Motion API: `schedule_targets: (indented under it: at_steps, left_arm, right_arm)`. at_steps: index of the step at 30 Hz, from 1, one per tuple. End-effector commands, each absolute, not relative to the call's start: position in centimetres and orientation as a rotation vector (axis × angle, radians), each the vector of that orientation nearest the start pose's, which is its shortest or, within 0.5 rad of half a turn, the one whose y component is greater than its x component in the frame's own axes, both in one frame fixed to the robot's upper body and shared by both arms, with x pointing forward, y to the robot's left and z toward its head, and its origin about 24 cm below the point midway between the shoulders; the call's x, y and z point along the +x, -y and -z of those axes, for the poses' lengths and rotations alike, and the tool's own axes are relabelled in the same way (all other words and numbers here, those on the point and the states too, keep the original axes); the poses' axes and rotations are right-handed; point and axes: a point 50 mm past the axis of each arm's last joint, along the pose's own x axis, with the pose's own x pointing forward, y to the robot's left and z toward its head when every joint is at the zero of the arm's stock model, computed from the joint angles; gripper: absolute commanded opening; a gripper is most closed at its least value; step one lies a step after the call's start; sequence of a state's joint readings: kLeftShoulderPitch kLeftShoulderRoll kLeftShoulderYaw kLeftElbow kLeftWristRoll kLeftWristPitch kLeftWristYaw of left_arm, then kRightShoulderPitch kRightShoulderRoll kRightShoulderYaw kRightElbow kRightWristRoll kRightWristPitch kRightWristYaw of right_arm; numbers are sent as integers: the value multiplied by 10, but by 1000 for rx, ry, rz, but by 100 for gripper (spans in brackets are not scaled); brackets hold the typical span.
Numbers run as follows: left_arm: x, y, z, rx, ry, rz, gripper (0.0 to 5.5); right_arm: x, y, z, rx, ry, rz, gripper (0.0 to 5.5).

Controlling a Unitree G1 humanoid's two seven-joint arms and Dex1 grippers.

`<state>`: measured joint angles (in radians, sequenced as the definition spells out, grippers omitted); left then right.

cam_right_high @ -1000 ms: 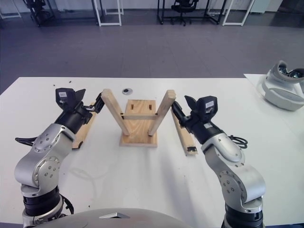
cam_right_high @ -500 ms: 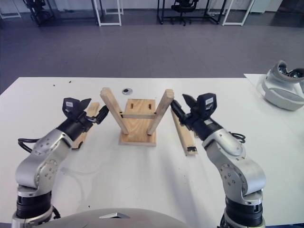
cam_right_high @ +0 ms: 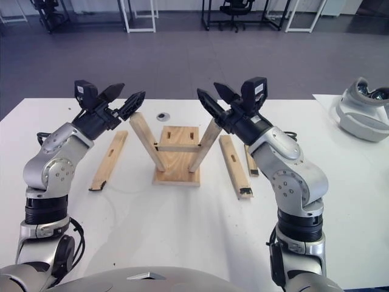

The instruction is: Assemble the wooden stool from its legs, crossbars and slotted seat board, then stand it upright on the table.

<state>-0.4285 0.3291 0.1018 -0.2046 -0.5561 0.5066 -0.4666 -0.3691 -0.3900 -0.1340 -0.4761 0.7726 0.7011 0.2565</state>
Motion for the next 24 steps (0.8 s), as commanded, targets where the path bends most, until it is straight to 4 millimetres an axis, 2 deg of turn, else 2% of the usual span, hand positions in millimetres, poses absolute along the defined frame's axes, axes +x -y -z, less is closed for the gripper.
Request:
schedule_targets:
  at_steps: [1, 5, 7, 9, 11, 13, 15, 17, 19, 21, 24]
  left_arm:
    - [297, -145, -152, -94, 40, 729, 447]
    - [301, -154, -176, -164, 161, 693, 447]
    - [301, -157, -193, -203, 237, 683, 447]
    - [298, -167, -221, -270, 387, 678, 447]
    - [297, -180, -230, -270, 442, 651, 447]
    - [295, -193, -225, -249, 437, 610, 447]
    - [290, -208, -212, -209, 415, 553, 447]
    - [282, -230, -193, -176, 375, 474, 447]
    - [270, -261, -164, -114, 278, 388, 447]
    - [258, -275, -138, -5, 146, 404, 447]
    - [236, -264, -109, 139, -39, 609, 447]
  right_arm:
    - [273, 156, -177, 236, 12, -618, 275]
    - [276, 155, -187, 258, 58, -656, 275]
    - [276, 155, -200, 284, 112, -701, 275]
    - [277, 161, -215, 286, 183, -734, 275]
    - [283, 172, -221, 268, 207, -714, 275]
    - [295, 184, -218, 232, 193, -651, 275]
    - [312, 192, -205, 132, 142, -575, 275]
    - [328, 194, -183, 41, 77, -542, 275]
    - [337, 190, -151, -46, -5, -583, 275]
    - [332, 179, -130, -106, -42, -699, 275]
    - [303, 160, -123, -82, -43, -954, 275]
